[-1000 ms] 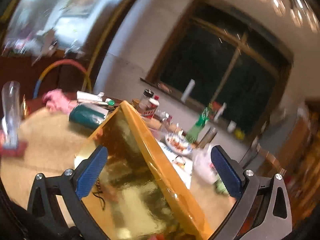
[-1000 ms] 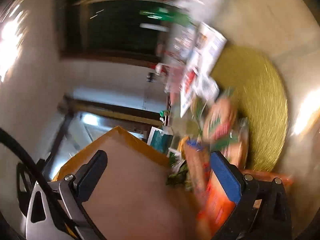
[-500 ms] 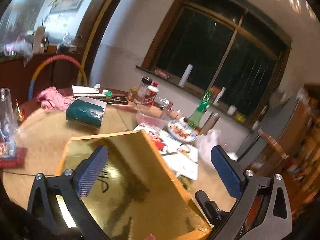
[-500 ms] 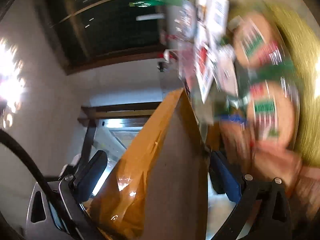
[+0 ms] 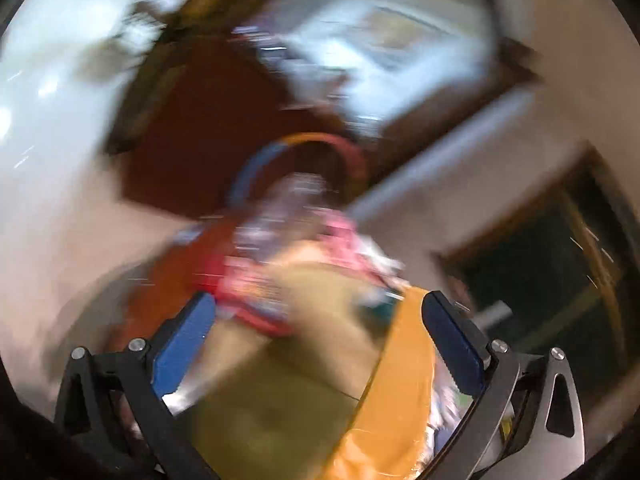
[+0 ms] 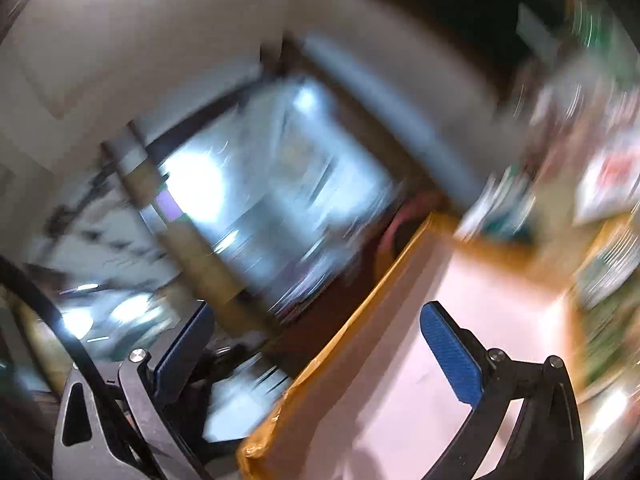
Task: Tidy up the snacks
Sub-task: 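Tip the gold tray with both tools to pour snacks onto the table, then grasp the brown barcode cracker pack with the left tool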
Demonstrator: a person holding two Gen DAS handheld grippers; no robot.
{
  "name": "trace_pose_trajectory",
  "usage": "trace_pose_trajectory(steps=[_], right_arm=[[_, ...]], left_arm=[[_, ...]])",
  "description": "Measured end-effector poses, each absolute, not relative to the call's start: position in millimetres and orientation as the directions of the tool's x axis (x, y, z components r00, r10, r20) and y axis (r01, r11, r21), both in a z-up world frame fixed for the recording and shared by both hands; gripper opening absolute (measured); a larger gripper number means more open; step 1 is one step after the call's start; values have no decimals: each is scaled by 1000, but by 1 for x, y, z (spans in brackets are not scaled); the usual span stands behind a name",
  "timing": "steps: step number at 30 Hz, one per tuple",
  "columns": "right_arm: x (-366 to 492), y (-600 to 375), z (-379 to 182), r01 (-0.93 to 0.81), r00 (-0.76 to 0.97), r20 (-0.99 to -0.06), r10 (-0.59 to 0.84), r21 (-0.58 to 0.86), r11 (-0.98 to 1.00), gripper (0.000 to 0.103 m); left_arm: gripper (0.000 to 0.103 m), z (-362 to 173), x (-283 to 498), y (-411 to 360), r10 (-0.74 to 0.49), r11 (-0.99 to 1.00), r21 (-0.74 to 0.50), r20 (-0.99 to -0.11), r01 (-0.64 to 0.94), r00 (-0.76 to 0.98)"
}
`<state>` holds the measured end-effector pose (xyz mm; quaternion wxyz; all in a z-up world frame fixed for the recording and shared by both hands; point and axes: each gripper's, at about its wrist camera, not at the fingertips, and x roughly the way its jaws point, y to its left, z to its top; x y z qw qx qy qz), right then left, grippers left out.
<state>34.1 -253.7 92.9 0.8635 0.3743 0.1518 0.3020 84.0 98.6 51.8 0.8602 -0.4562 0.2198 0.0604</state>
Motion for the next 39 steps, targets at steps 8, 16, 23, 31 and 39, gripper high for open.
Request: trace_pose_trajectory(steps=[8,16,23,31,39], right_arm=[[63,-235,25,-322,688,-279,670,710,627,103],[-64,-280,44,-80,822,-493,285,395,915,103],[-132,-353,32,216,827,-562,-3,314,924,103],[-166,-365,26,253,823,-567,-25,326,911,101],[-178,-382,39,238,832,-555,-13,335,912,101]], left_arm=[[101,12,115,102,136,686,-526,-587,-504,798],[103,71,-17,-116,-70,996,17,-442,86,894],[102,44,-81,-206,-234,940,46,-636,339,735],[102,58,-106,-215,-213,926,110,-636,361,742],[102,59,-98,-206,-222,927,91,-651,364,726]])
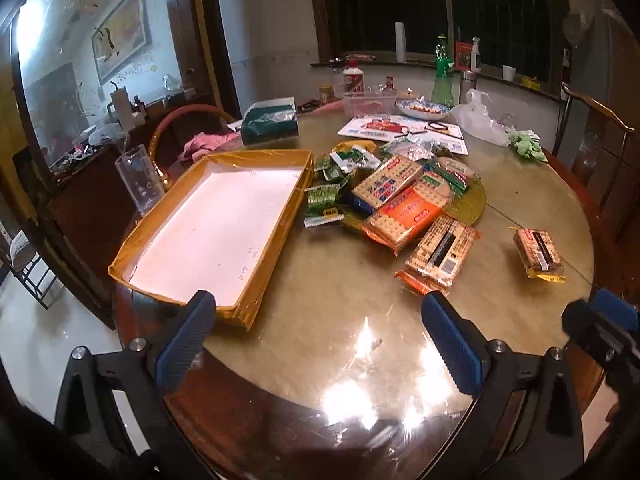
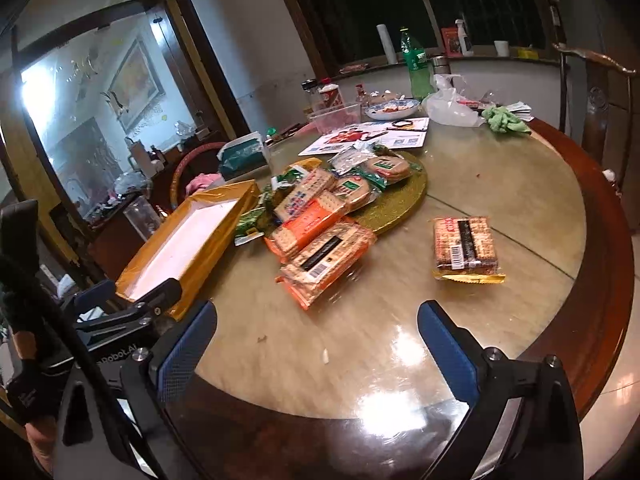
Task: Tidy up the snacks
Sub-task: 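Grasp the brown barcode cracker pack with the left tool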
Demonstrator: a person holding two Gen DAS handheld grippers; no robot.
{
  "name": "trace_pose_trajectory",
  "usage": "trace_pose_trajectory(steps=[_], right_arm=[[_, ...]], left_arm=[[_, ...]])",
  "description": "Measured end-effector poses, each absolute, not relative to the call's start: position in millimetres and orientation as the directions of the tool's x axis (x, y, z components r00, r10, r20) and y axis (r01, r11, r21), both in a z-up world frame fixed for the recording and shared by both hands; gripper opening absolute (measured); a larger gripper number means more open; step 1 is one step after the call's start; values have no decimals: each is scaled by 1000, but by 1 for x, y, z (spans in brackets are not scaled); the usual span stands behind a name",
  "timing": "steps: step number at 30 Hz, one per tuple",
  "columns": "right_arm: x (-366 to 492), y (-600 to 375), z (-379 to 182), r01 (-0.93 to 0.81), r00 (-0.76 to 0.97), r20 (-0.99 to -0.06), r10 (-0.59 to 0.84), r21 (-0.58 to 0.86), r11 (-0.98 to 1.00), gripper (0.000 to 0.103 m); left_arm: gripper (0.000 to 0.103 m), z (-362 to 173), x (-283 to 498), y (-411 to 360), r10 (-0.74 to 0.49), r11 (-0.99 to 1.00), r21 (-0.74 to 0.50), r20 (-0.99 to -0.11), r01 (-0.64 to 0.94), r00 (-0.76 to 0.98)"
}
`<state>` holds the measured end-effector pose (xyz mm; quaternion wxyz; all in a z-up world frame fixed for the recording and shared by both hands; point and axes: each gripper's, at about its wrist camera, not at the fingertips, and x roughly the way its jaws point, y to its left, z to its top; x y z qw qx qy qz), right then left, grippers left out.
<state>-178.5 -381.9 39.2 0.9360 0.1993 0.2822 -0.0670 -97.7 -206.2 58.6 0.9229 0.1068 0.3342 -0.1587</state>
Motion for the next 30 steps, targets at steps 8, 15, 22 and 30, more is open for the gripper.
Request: trace_pose_trajectory(steps=[8,15,22,30], right_arm=[[-183,-393,53,250,841,-539,-51,303,920,101],[-160,-419,32,267,805,-593,-3,358,895,101],[-140,-441,18,298,784,-620,3,380,876,98],[-123,-455,43,264,799,-601,23,384,885,97]], left_arm=[[102,50,-82,-221,-274,905,57,-679,421,681],[102,31,-56,-254,-340,856,14,-737,516,584],[102,24,-39,-272,-325,843,37,-759,536,564],[92,61,-14,-278,-338,825,69,-734,561,589]])
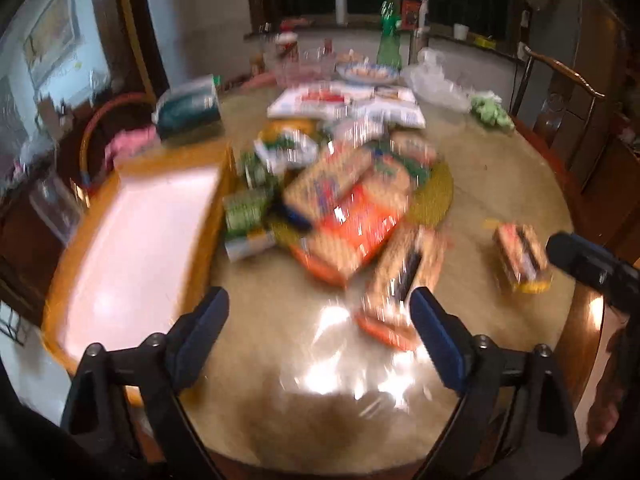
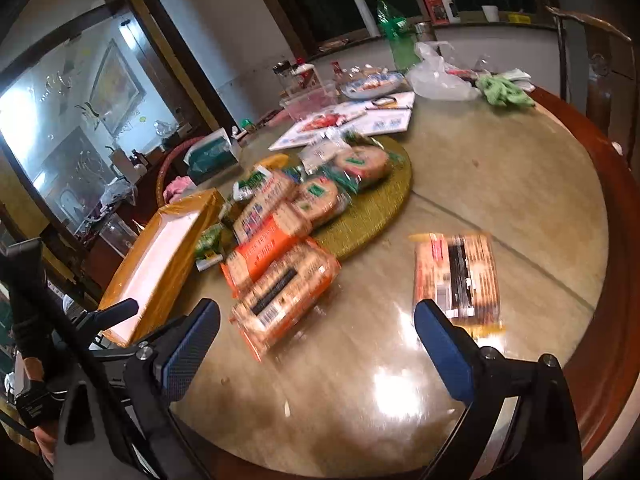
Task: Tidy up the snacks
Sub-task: 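Grasp the brown barcode cracker pack with the left tool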
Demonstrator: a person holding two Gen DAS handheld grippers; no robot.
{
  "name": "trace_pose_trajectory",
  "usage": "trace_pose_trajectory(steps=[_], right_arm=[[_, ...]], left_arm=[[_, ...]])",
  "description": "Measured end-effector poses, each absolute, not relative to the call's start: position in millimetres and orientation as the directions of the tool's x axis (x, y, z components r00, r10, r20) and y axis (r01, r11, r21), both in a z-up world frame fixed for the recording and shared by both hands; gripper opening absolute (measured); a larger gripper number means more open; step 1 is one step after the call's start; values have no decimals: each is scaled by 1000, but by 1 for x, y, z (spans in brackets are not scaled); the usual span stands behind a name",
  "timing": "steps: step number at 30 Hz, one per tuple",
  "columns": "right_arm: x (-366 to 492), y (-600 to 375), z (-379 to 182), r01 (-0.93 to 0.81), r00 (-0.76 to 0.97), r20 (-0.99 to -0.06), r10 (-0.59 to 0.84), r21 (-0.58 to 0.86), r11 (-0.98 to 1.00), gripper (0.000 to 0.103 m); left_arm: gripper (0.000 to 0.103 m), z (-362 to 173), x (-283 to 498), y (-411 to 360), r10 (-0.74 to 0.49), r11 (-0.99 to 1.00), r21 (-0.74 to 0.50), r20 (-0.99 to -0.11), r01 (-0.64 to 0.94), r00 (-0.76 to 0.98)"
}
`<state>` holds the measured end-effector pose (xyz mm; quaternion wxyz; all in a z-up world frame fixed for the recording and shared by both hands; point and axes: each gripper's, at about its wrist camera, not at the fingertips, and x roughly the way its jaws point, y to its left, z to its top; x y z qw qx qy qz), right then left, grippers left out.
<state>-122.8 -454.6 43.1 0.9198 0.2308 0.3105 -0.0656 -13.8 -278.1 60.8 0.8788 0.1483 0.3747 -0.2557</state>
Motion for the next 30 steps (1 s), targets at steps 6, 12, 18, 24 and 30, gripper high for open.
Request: trace_pose_trajectory(steps=[6,12,18,24,30], right_arm=[[-97,-480,110,198,864,-502,33,400,895,97],[-102,-499,82,252,846,-533,33,453,855,98],[-100,-526,37,331,782,-618,78,519,788,98],[-84,-527,29,322,772,-624,119,546,773,98],[-52,-522,17,308,747,-641,176,567,764,95]], left_arm=[[93,118,7,-286,-396,812,92,-641,577,658],[97,49,-8,-305,-402,760,73,-728,646,556],[97,1,-10,-342,-375,679,121,-791,724,484],[82,-19,4,-357,-350,664,90,-840,743,414],[61,-23,-8,-334,-372,676,48,-839,735,398]])
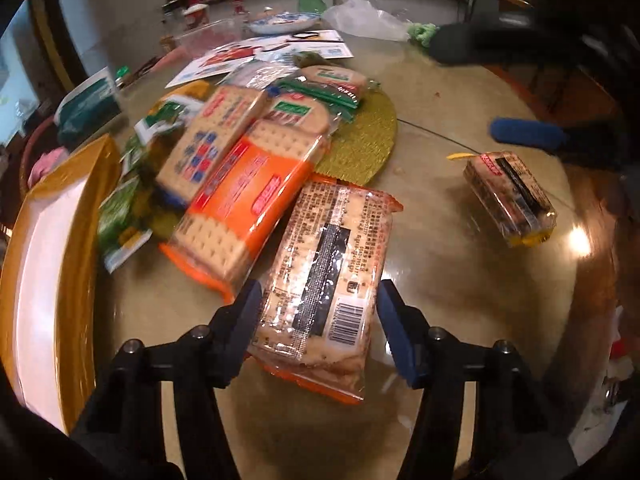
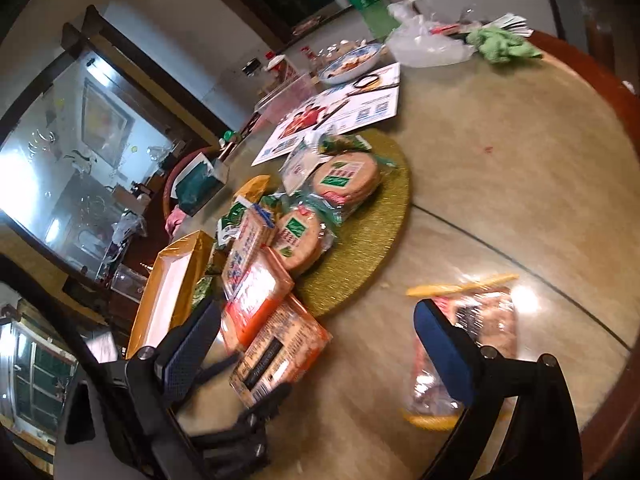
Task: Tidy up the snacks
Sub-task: 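Grasp the brown barcode cracker pack with the left tool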
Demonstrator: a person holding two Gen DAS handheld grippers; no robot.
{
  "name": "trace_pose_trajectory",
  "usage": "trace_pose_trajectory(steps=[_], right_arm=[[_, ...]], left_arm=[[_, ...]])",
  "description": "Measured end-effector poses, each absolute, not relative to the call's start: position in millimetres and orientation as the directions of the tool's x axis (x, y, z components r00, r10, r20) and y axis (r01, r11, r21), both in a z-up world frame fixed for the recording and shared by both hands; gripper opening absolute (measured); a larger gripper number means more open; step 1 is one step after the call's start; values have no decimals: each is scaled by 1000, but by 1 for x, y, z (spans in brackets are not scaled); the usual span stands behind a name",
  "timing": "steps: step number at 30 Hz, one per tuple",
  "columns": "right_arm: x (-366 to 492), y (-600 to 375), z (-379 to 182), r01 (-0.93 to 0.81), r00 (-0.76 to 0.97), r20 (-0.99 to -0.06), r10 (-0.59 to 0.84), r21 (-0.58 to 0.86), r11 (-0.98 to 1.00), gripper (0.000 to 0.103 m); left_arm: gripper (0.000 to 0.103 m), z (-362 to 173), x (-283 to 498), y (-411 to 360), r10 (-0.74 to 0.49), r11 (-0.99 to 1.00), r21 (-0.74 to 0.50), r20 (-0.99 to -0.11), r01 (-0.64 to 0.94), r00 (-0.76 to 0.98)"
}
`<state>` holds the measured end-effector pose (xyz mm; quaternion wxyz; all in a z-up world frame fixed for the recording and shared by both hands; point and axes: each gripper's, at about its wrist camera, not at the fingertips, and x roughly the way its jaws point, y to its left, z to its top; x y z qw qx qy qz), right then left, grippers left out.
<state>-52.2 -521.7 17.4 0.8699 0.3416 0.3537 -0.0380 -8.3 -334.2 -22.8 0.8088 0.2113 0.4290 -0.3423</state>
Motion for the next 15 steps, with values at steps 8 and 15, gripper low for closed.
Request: trace_pose_trajectory(steps=[8,15], right_arm=[[23,-528,-3,288,695,-683,227,553,782,94],[73,-522,-12,293,654,-705,275,571,767,94]], left_arm=[[67,-24,-21,-285,-363,730,0,-847,683,388],[73,-31,-11,-265,-376,763,-48,-844,644,383]])
